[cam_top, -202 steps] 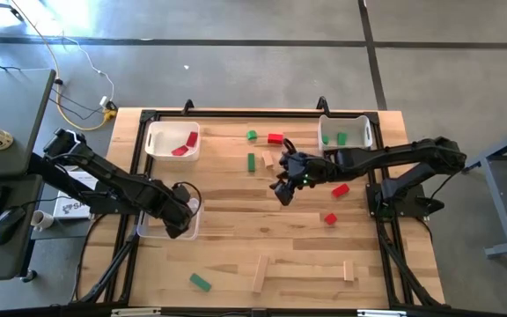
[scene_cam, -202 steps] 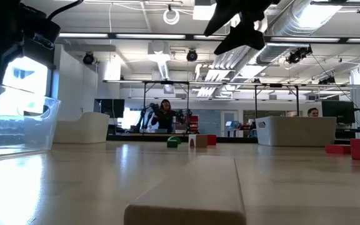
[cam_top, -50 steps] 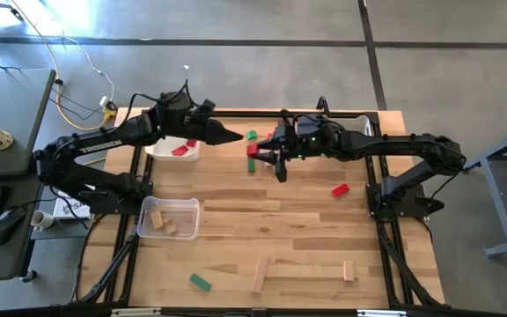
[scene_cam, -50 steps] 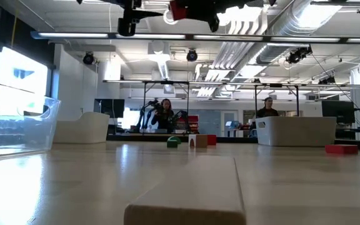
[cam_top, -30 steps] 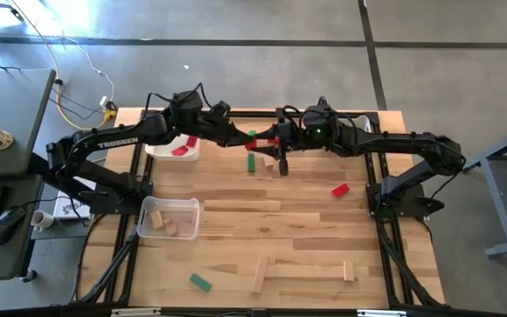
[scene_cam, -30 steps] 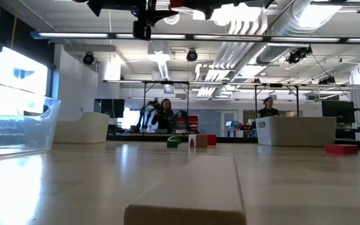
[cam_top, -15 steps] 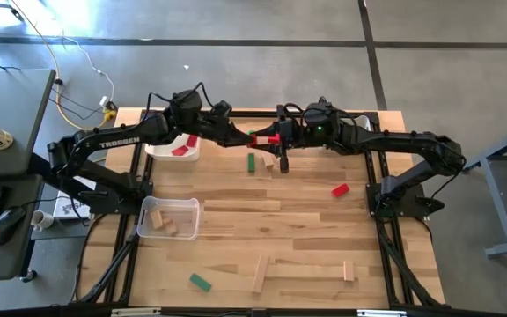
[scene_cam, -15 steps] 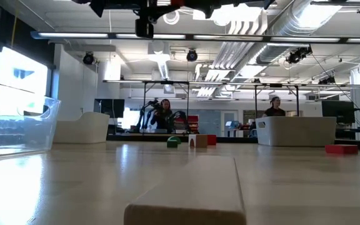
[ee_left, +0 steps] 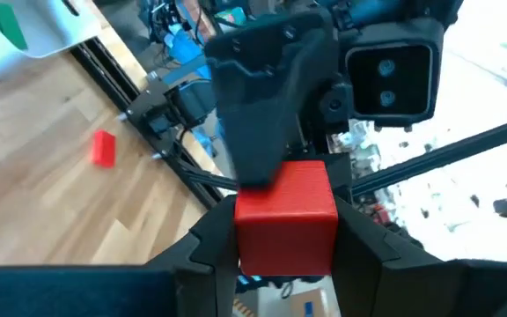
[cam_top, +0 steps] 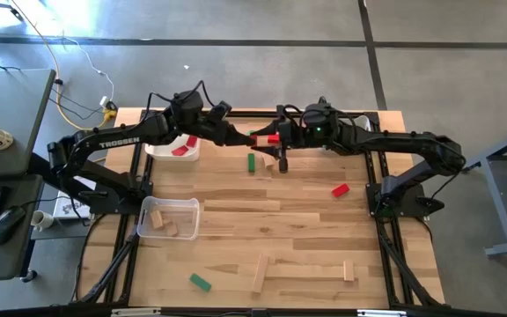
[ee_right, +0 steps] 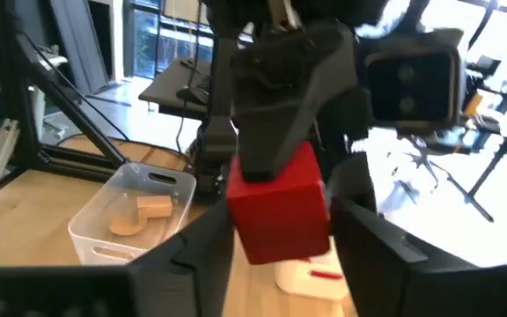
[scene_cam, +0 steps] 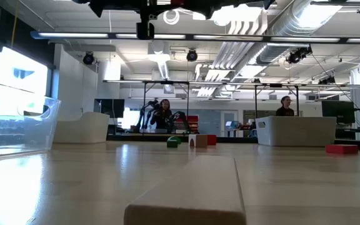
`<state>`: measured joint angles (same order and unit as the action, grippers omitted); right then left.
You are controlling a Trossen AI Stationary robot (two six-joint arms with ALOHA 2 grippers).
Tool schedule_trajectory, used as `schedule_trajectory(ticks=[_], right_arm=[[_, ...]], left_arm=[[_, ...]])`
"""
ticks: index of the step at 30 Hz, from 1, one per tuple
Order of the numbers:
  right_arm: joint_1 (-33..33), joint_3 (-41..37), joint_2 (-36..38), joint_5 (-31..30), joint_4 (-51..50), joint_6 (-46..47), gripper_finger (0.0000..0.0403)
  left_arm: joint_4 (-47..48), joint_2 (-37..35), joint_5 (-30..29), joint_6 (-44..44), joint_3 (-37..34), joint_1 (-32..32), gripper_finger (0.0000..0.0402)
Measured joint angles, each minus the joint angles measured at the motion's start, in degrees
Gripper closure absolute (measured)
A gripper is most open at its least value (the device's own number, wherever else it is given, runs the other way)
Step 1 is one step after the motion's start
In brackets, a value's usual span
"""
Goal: Sort & place blocks by color
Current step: Put the red square into the left white bin
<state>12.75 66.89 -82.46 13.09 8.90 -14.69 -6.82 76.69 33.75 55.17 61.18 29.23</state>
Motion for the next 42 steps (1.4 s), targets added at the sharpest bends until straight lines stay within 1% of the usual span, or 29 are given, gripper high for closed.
schedule_trajectory(ticks=[3, 7, 9, 17, 21, 23, 27, 30, 33, 39, 42], right_arm=[[0.0, -0.04, -0.04, -2.46, -1.07, 1.41, 0.0201], [-0.01, -0.04, -0.04, -5.8, -3.1, 2.15, 0.0183], [-0.04, -0.04, -0.04, -6.74, -3.72, 2.33, 0.0181], [0.02, -0.04, -0.04, -6.69, -4.04, 2.31, 0.0179], [0.02, -0.04, -0.04, -6.69, -4.05, 2.86, 0.0179], [0.14, -0.04, -0.04, -7.13, -4.09, 4.57, 0.0179], [0.59, -0.04, -0.01, -10.78, -5.57, 8.27, 0.0178], [0.93, -0.04, -0.01, -13.18, -6.94, 11.4, 0.0178], [1.2, -0.04, -0.01, -14.69, -8.43, 14.38, 0.0178], [1.21, -0.22, -0.01, -17.13, -9.74, 16.32, 0.0178], [1.2, -0.23, -0.04, -17.58, -10.4, 16.41, 0.0178]], left_arm=[[2.04, -0.07, -1.28, -1.39, 0.03, 0.03, 0.0293], [3.95, -0.07, -2.85, -2.12, 0.03, 0.13, 0.0292], [4.02, -0.07, -2.87, -2.18, 0.03, 0.13, 0.0292], [4.45, -1.46, -2.7, -3.47, 0.05, 1.68, 0.0292], [6.47, -3.42, -2.84, -5.02, 0.05, 3.12, 0.0293], [9.71, -4.6, -4.51, -7.15, 0.06, 3.91, 0.0293], [18.32, -7.04, -10.88, -13.32, 0.05, 5.62, 0.0292], [25.29, -8.76, -17.1, -18.27, 0.05, 7.42, 0.0291], [31.82, -10.43, -24.56, -22.88, 0.05, 9.1, 0.0292], [44.51, -11.9, -40.45, -30.57, 0.05, 11.75, 0.0291], [50.02, -11.63, -46.34, -32.78, 0.05, 12.64, 0.0291]])
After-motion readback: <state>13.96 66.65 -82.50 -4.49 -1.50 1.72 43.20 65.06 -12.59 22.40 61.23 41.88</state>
